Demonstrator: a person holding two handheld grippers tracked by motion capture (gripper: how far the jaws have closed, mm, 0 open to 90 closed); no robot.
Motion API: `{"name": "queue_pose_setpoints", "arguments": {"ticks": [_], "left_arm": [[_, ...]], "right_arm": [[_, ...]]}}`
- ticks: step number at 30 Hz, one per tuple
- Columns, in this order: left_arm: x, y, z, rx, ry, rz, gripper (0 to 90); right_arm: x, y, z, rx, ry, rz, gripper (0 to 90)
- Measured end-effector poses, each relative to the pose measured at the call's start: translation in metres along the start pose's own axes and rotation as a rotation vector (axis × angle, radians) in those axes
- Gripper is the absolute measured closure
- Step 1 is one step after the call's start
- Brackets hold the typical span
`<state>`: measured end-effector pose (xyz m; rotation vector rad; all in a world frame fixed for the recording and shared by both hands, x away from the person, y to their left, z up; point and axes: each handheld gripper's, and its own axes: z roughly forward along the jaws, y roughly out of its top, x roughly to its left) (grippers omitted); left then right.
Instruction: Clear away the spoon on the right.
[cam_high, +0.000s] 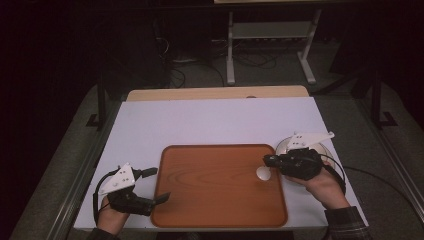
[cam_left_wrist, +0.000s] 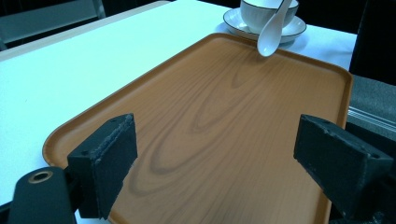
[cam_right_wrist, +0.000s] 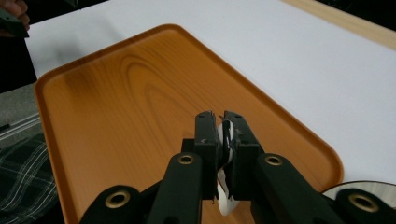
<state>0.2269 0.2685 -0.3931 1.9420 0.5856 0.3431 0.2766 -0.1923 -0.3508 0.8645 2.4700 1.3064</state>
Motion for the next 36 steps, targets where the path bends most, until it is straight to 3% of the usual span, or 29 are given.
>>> {"name": "queue_pose_setpoints", "arguments": {"ticks": [14,28,36], "left_arm": [[0.000,0.000,0.001,0.003,-0.003,0.001,12.8],[-0.001,0.001,0.003,0.004,-0.012,0.001,12.8],[-0.001,0.001,0.003,0.004,-0.013,-0.001,12.8]], "right_arm": [[0.002,-0.004,0.016,0.063,0.012,-0.006,83.7],[-0.002,0.012,0.037,0.060,0.032,-0.013,83.5],[-0.003,0.023,0.054,0.054,0.066,-0.021,83.5]]}}
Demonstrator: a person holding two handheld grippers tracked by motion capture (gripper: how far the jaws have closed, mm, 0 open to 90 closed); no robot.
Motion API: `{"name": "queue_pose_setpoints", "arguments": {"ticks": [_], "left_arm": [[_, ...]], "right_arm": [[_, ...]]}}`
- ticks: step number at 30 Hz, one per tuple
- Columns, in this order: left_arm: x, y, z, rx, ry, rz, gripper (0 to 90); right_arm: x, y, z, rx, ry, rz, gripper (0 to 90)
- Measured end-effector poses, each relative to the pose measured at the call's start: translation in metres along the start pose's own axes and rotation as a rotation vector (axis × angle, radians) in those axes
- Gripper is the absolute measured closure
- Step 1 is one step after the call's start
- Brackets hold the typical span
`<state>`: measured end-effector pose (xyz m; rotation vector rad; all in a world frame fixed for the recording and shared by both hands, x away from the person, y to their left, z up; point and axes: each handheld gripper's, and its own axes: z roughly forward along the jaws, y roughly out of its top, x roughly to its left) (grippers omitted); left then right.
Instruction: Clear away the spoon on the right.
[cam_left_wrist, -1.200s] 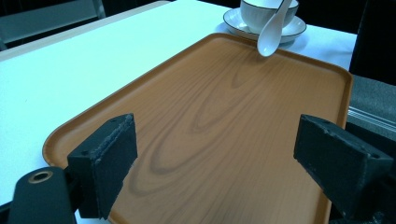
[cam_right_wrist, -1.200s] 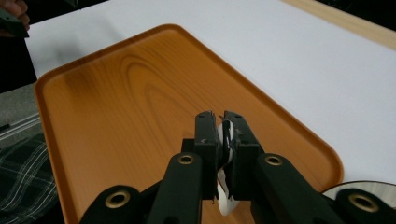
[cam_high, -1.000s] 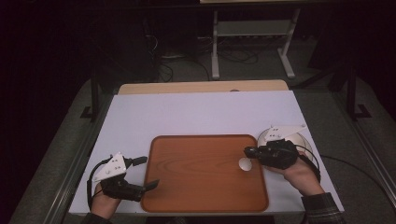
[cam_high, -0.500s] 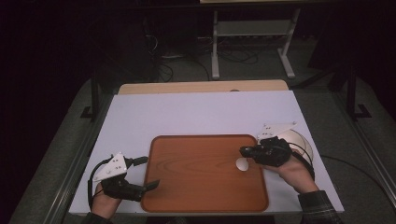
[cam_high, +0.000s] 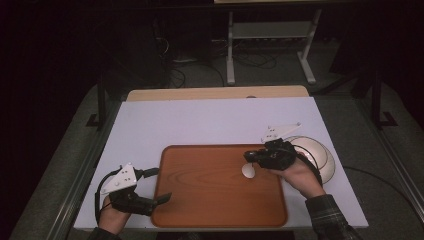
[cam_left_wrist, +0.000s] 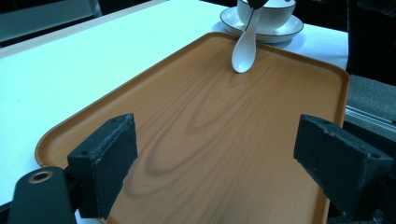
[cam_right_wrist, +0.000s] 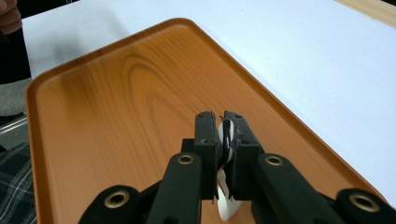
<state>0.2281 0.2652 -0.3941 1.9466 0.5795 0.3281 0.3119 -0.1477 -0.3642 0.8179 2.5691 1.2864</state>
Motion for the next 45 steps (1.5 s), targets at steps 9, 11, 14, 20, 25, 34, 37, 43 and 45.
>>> {"name": "queue_pose_setpoints", "arguments": {"ticks": [9,11,14,20,25,34,37,43,45], "left_arm": [[0.000,0.000,0.000,0.000,0.000,0.002,12.8],[0.000,0.000,0.000,0.000,0.000,0.002,12.8],[0.001,0.000,0.000,0.001,0.001,0.001,12.8],[0.001,0.000,0.000,0.001,-0.001,0.001,12.8],[0.001,0.000,-0.001,0.001,0.001,0.001,12.8],[0.001,0.000,-0.001,0.000,0.000,0.002,12.8],[0.001,0.000,-0.001,0.001,-0.001,0.000,12.8],[0.000,0.000,0.000,0.003,0.000,0.000,12.8],[0.000,0.000,0.000,0.002,0.000,0.001,12.8]], "right_arm": [[0.005,0.017,0.023,0.011,0.028,-0.047,83.6],[0.006,0.020,0.029,0.011,0.034,-0.052,83.5],[0.009,0.024,0.038,0.017,0.040,-0.060,83.4],[0.014,0.028,0.057,0.058,0.056,-0.097,83.6],[0.022,0.026,0.079,0.137,0.053,-0.141,83.6],[0.031,0.016,0.107,0.257,0.053,-0.187,81.0],[0.032,0.015,0.110,0.274,0.056,-0.188,80.0],[0.033,0.012,0.116,0.308,0.055,-0.190,79.4],[0.033,0.011,0.117,0.314,0.054,-0.189,78.6]]}}
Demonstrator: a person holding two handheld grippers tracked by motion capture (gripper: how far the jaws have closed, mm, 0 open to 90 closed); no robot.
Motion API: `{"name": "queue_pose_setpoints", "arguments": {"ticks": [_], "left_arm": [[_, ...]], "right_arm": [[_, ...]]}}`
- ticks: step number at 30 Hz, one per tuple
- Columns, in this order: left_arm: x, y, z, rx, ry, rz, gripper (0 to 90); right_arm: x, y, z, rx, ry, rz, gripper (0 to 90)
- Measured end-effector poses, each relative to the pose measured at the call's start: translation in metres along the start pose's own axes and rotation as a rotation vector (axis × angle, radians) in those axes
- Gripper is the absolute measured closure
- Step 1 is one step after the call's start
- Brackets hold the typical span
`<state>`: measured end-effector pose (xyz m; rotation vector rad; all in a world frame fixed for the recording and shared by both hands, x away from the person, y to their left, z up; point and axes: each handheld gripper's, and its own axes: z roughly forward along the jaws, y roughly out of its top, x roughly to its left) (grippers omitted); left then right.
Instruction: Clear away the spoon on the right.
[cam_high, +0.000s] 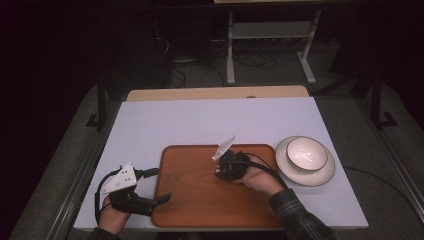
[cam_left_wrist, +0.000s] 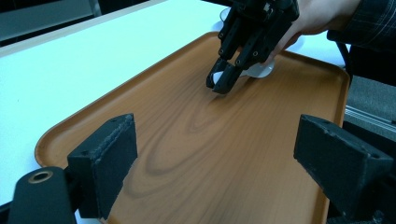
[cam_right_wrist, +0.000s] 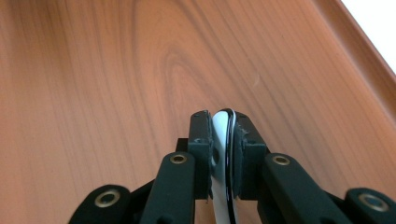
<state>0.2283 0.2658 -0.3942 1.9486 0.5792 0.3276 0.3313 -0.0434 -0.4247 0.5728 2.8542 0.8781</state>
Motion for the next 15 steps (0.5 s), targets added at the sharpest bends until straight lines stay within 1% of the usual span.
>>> {"name": "queue_pose_setpoints", "arguments": {"ticks": [4,6,8,10,11,12,13,15], "left_arm": [[0.0003,0.0000,-0.0003,0.000,-0.001,0.000,12.8],[0.0002,-0.0001,-0.0003,0.001,-0.001,-0.001,12.8],[0.0001,-0.0001,-0.0001,0.001,-0.001,0.000,12.8],[0.0002,-0.0001,-0.0001,0.001,0.000,-0.001,12.8],[0.0001,0.0000,-0.0001,0.001,-0.001,-0.001,12.8],[0.0001,0.0000,-0.0002,0.001,-0.001,-0.001,12.8],[0.0002,0.0000,-0.0002,0.001,-0.001,-0.001,12.8],[0.0002,-0.0001,-0.0002,0.001,-0.001,-0.001,12.8]], "right_arm": [[0.0004,-0.0003,0.0015,0.006,-0.002,0.000,74.5],[0.0002,-0.0011,0.0020,0.002,0.003,0.006,71.0],[0.0007,-0.0013,0.0022,0.005,-0.003,0.010,64.9],[0.0008,-0.0011,-0.0004,-0.012,-0.004,0.016,57.6],[0.0008,-0.0011,-0.0004,-0.012,-0.004,0.016,57.6],[0.0011,-0.0009,-0.0018,-0.020,-0.004,0.019,53.9],[0.0008,-0.0010,-0.0039,-0.032,-0.006,0.027,48.3],[0.0002,-0.0017,-0.0061,-0.041,0.009,0.040,40.1]]}}
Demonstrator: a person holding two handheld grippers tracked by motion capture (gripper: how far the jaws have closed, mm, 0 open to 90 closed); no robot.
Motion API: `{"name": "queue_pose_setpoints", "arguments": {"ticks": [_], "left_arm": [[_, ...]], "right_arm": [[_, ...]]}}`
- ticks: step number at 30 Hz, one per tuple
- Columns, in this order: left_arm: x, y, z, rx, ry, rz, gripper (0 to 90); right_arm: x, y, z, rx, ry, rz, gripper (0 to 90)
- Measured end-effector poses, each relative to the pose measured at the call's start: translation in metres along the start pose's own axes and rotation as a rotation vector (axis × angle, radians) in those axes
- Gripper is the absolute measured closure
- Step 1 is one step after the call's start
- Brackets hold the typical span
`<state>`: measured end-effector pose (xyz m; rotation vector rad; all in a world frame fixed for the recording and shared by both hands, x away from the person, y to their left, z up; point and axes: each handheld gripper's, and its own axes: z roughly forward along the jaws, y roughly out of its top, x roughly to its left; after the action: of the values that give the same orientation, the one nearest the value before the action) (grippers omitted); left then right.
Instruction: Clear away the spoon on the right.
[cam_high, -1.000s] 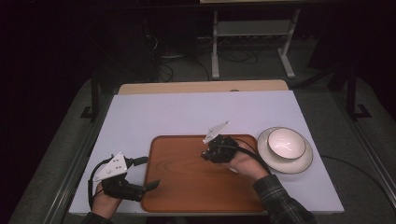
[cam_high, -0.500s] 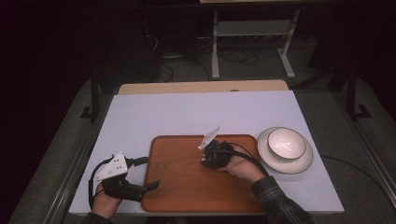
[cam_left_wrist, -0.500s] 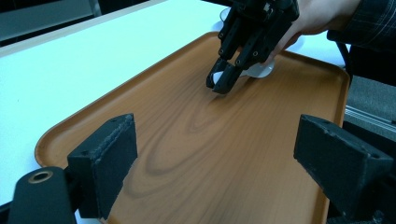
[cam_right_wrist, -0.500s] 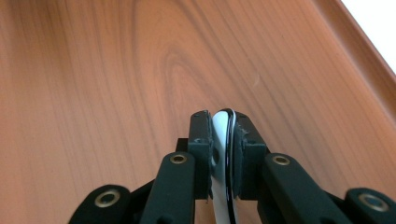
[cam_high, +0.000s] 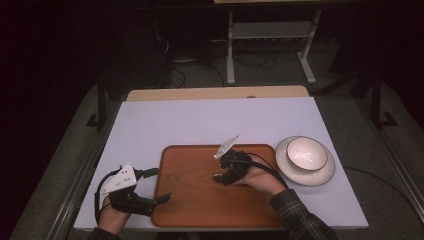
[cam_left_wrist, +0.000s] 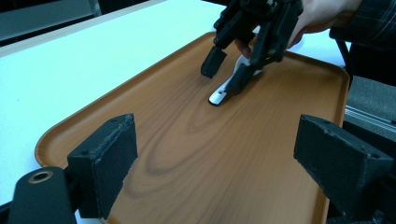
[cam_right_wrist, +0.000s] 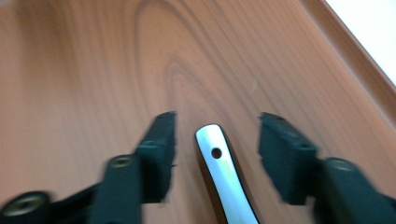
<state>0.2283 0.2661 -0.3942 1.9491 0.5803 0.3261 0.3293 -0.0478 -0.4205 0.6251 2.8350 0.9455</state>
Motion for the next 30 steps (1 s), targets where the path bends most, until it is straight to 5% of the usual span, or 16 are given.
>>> {"name": "queue_pose_setpoints", "arguments": {"ticks": [9,30], "left_arm": [[0.000,0.000,-0.001,0.000,0.000,0.000,12.8],[0.000,0.000,0.001,0.013,-0.002,-0.001,12.8]], "right_arm": [[-0.001,-0.009,-0.023,-0.086,0.011,0.032,20.8],[-0.001,-0.056,-0.097,-0.323,-0.059,0.087,14.8]]}}
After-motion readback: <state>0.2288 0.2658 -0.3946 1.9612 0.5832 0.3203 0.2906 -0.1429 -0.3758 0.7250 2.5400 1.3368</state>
